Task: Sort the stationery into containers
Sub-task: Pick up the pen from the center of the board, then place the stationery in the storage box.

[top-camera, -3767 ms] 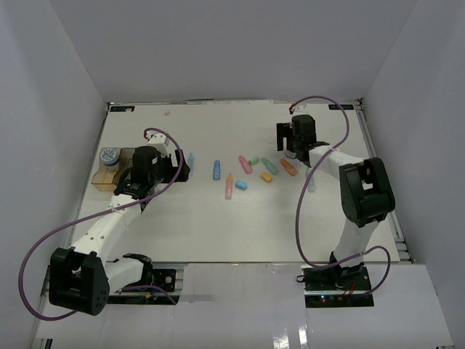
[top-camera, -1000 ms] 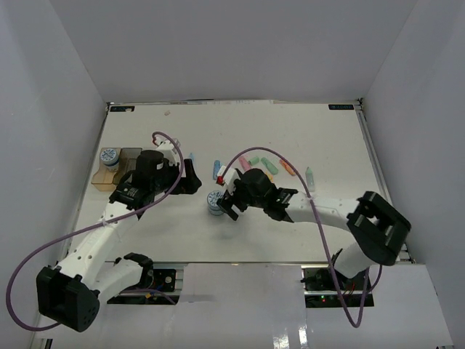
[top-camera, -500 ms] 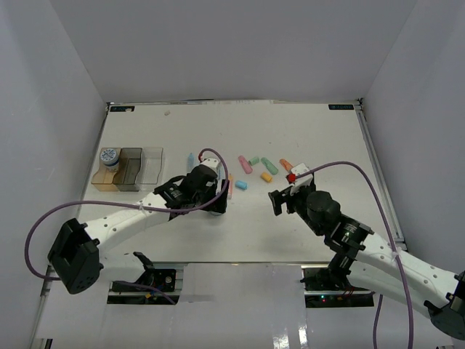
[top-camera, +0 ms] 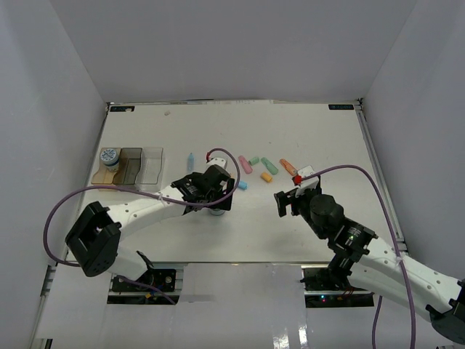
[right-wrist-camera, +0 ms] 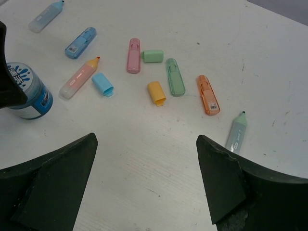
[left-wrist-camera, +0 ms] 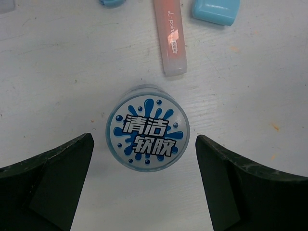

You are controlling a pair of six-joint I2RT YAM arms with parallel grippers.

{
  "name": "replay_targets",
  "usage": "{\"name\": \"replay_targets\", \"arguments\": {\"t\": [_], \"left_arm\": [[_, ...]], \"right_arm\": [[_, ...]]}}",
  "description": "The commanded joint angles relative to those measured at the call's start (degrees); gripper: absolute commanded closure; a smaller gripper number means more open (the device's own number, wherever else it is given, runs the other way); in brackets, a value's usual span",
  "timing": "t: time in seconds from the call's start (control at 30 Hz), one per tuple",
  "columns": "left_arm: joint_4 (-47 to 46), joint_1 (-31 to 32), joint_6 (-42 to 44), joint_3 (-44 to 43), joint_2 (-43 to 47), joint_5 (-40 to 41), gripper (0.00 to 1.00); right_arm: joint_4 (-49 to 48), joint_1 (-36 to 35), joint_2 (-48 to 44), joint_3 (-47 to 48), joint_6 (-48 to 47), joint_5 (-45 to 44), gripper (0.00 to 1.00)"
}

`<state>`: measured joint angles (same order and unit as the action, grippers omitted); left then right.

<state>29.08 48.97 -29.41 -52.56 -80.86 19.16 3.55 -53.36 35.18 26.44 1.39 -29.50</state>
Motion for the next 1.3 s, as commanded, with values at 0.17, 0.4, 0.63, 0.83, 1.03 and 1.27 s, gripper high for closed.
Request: {"name": "replay_targets", "arguments": {"t": [0.17,0.4,0.63,0.83,1.03,1.27], "left_arm": [[-1.13,0.16,-1.09,-3.69,-3.16,0.97,0.09],[-0.96,0.16,-2.49,-3.61,-1.76,2.37,0.41],[7.21,-7.54,-6.62,-5.1,3.23,6.77,0.58],[12.05,-26.16,-2.77,-8.87,11.76,7.47,0.58],[10.66,-46.39,3.65,-12.4,12.92,7.57,0.6],[2.75,-63.55,5.15,-14.5,6.87,3.08,0.59]], "right_arm": [[-1.0,0.19,-2.48,-0.25,0.28,-1.09,0.1],[-1.09,0.1,-3.89,-0.16,0.28,0.05,0.1],[-0.74,0.1,-3.98,0.46,0.63,3.21,0.1],[-0.65,0.1,-4.24,0.55,1.16,7.87,0.1],[-0.48,0.1,-5.56,0.72,1.69,10.95,0.1],[-0.48,0.19,-5.82,0.28,1.86,14.02,0.1]]}}
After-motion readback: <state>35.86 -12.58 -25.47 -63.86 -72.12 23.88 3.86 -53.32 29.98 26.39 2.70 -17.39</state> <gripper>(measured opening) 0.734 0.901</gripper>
